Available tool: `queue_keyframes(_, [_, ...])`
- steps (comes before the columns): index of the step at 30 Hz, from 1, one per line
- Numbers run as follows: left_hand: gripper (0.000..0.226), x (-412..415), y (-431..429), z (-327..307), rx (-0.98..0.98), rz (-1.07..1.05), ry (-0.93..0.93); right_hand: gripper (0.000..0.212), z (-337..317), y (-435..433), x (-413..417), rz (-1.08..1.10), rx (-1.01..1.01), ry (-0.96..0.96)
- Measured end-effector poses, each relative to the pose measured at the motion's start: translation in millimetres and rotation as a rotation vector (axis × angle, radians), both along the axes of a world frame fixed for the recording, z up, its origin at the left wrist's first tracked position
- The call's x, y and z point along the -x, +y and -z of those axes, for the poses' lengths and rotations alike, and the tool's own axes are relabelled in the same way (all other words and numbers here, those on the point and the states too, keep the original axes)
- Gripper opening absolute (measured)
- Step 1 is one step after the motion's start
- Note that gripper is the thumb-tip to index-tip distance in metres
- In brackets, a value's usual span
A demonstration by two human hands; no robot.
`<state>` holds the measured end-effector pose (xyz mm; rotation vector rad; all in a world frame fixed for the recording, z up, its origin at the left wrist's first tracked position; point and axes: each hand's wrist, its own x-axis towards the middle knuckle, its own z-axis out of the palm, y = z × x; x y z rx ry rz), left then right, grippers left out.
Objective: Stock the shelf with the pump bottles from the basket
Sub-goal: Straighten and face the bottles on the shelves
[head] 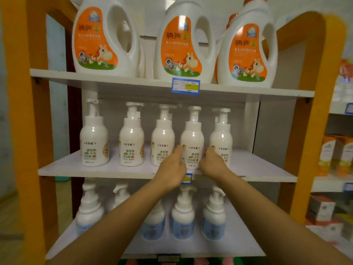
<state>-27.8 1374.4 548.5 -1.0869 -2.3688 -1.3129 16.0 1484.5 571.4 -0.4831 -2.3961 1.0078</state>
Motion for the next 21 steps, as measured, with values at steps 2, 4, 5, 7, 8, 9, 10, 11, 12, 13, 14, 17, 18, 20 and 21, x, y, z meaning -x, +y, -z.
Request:
queue_keyframes(2, [0.021,5,8,-3,0.04,-0.027,-0.045,0.032,2,1,3,-0.052,-0.007,-0.022])
queue_keyframes(4, [0.021,9,13,-4,0.035,-0.068,-0.068,0.032,3,4,4,-0.07,-0.029,-0.023])
queue_keyframes(5, [0.021,9,14,-5,0.038,-0.082,-0.069,0.032,4,6,4,-0.083,-0.033,-0.029])
queue_keyframes(7, [0.022,10,16,-6,0.049,-0.092,-0.062,0.032,5,10,5,-0.104,-0.035,-0.041])
queue_keyframes(8, [0.022,10,17,-7,0.055,-0.085,-0.06,0.032,4,12,5,-0.106,-0.038,-0.045])
queue_keyframes(9, [0.021,11,18,-8,0.066,-0.08,-0.064,0.032,4,14,5,-0.106,-0.042,-0.046])
queue_keyframes(10, [0.018,11,19,-9,0.08,-0.079,-0.065,0.032,4,15,5,-0.103,-0.046,-0.045])
queue_keyframes(11, [0.016,11,20,-11,0.094,-0.08,-0.063,0.033,3,16,6,-0.095,-0.049,-0.045])
queue_keyframes(12, [0.015,11,21,-12,0.104,-0.077,-0.057,0.033,3,17,7,-0.084,-0.057,-0.049])
queue_keyframes(13, [0.015,11,21,-13,0.11,-0.072,-0.051,0.032,3,17,8,-0.075,-0.07,-0.056])
queue_keyframes(14, [0.015,12,22,-14,0.113,-0.064,-0.048,0.032,2,17,8,-0.07,-0.08,-0.065])
queue_keyframes(17, [0.015,14,23,-14,0.124,-0.053,-0.048,0.033,1,17,9,-0.074,-0.072,-0.09])
queue_keyframes(18, [0.014,14,24,-13,0.124,-0.061,-0.039,0.033,1,16,9,-0.074,-0.071,-0.094])
queue_keyframes(20, [0.013,13,26,-11,0.121,-0.079,-0.022,0.033,2,15,8,-0.074,-0.066,-0.095])
queue_keyframes(21, [0.015,12,26,-11,0.123,-0.083,-0.028,0.033,2,15,7,-0.081,-0.056,-0.094])
